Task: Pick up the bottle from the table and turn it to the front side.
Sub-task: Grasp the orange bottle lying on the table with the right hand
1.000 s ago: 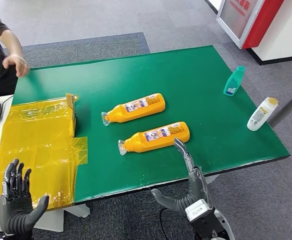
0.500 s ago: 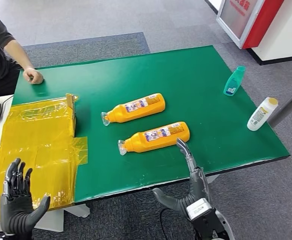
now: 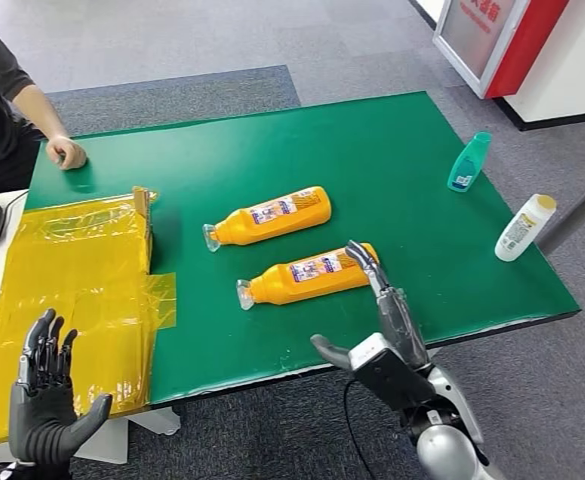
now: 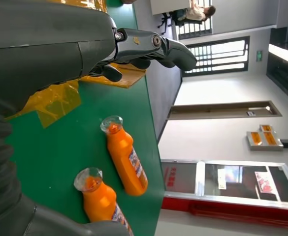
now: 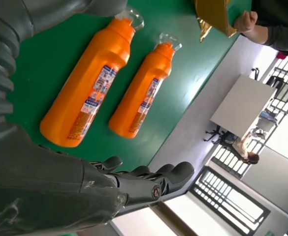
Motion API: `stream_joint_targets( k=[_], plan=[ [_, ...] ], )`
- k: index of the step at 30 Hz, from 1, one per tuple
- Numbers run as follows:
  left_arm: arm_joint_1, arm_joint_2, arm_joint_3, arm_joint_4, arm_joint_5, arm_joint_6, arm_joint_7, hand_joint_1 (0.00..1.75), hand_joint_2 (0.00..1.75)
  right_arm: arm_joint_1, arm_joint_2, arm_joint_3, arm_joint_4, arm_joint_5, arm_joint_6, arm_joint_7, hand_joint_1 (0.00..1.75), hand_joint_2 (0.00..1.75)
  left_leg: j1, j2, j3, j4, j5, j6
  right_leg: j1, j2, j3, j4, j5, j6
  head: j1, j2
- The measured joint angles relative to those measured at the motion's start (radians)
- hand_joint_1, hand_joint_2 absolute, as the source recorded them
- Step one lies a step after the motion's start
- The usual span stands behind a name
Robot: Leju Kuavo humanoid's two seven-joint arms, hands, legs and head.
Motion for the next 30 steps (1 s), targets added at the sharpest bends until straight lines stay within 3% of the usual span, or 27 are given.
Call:
stream_joint_targets(
  k=[8, 15, 23, 30],
  plan=[
    [-0.037, 0.019, -0.031, 0.033, 0.003, -0.032, -0.012, 0.00, 1.75, -0.172, -0.042, -0.021, 0.119, 0.072, 0.061, 0.116, 0.00, 1.75, 0.000, 0.000, 0.000, 0.000, 0.002, -0.001, 0.000, 0.000, 0.000, 0.000, 0.002, 0.000, 0.000, 0.000],
    [-0.065, 0.028, -0.056, 0.066, 0.003, -0.042, -0.015, 0.00, 1.75, -0.334, -0.106, -0.011, 0.306, 0.239, 0.162, 0.214, 0.00, 1.75, 0.000, 0.000, -0.001, 0.000, 0.004, 0.000, 0.000, 0.000, -0.001, 0.000, 0.004, 0.001, 0.000, 0.000],
    [-0.089, 0.033, -0.072, 0.106, -0.009, -0.047, -0.020, 0.00, 1.75, -0.537, -0.165, 0.103, 0.568, 0.363, 0.347, 0.272, 0.00, 1.75, 0.000, 0.000, -0.001, 0.000, 0.005, 0.000, 0.000, 0.000, -0.001, 0.000, 0.004, 0.001, 0.000, 0.000],
    [-0.101, 0.037, -0.077, 0.133, -0.014, -0.047, -0.026, 0.00, 1.75, -0.625, -0.183, 0.180, 0.719, 0.378, 0.383, 0.266, 0.00, 1.75, 0.000, 0.000, -0.002, 0.000, 0.005, 0.000, 0.000, 0.000, -0.001, 0.000, 0.004, 0.002, 0.000, 0.000]
  ],
)
